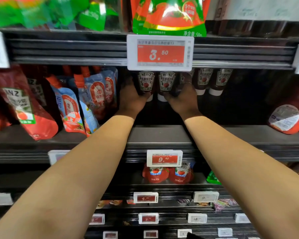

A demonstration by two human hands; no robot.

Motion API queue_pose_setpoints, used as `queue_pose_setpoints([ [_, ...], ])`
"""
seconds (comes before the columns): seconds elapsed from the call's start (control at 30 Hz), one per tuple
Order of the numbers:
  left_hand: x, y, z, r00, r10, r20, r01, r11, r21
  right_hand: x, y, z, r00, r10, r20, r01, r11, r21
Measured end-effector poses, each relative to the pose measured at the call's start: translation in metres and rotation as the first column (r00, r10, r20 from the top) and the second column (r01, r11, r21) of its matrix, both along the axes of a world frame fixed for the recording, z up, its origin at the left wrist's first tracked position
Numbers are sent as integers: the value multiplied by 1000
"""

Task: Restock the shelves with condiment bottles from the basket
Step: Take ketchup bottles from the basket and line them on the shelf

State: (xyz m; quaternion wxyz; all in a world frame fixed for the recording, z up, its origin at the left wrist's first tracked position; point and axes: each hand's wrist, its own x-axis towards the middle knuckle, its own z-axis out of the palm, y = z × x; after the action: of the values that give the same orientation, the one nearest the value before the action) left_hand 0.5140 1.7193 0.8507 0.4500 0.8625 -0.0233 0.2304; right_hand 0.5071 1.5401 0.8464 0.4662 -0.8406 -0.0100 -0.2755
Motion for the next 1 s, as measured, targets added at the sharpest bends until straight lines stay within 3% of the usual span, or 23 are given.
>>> queue_pose_setpoints([
  [0.13,-19,6,-1,999,30,-37,-28,998,50,-29,-4,3,998,-67,-19,66,996,-61],
  [0.3,-46,16,-2,986,-110,-122,121,989,83,-73,-11,9,963,-235,-134,203,955,-216],
  [0.43,-63,33,-12,975,-196,-104,202,978,55,-121,-21,7,931,-336,-146,316,938,-144],
  [0.53,-73,46,-15,968,-235,-90,237,971,13,-161,-26,0,900,-430,-77,412,894,-179],
  [0.7,-97,63,-12,933,-339,-123,346,937,44,-223,-27,-19,924,-382,22,382,923,-34],
  [0.87,-133,64,-6,942,-336,-9,335,935,118,-270,-43,-52,948,-318,17,317,948,40],
  [1.0,-184,54,-16,922,-324,212,276,934,226,-300,-66,-102,961,-275,-34,277,958,81],
])
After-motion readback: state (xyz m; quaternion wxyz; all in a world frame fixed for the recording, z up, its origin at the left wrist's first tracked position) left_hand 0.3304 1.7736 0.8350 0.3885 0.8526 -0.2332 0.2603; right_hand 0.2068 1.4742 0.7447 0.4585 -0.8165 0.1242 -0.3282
